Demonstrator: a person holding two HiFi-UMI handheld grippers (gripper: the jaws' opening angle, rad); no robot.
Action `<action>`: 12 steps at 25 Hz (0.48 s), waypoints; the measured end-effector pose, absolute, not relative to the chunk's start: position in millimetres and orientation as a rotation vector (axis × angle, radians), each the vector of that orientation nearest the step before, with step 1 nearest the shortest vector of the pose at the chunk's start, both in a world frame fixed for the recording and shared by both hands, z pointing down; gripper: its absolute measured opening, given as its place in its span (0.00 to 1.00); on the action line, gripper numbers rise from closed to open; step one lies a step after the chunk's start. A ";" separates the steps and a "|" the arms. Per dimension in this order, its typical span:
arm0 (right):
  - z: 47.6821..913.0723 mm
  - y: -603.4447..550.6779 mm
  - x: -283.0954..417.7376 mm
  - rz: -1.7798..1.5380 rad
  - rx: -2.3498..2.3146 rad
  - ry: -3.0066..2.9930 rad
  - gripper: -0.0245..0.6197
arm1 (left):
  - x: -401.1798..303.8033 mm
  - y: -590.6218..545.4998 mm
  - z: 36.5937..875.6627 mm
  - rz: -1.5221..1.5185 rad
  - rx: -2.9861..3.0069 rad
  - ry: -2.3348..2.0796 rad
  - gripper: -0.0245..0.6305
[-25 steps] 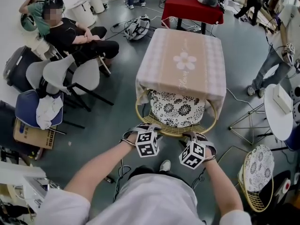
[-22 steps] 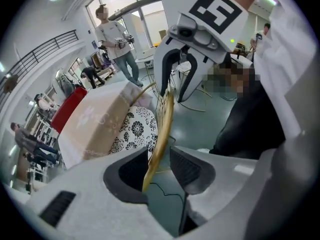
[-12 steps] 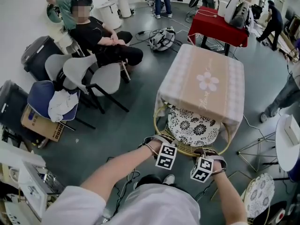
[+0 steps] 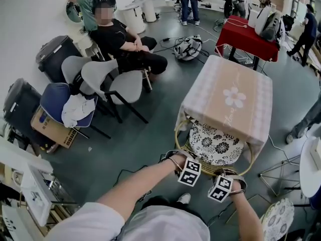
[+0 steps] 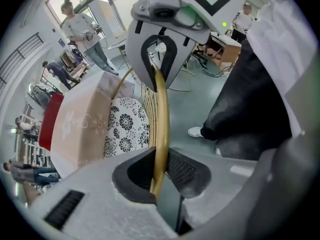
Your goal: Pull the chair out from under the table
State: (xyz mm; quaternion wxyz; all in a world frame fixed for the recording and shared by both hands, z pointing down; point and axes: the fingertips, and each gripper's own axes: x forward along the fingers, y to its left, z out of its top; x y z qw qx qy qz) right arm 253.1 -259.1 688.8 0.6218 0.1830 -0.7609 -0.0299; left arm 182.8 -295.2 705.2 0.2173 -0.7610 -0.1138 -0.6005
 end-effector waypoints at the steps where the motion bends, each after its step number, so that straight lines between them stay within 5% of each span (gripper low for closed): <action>1: 689.0 -257.6 253.7 -0.062 0.417 -1.745 0.07 | 183.5 -294.1 705.5 -1.665 -2.110 -0.312 0.13; 12: 692.7 -237.7 239.8 -0.041 0.374 -1.737 0.07 | 166.7 -271.8 710.6 -1.714 -2.100 -0.323 0.12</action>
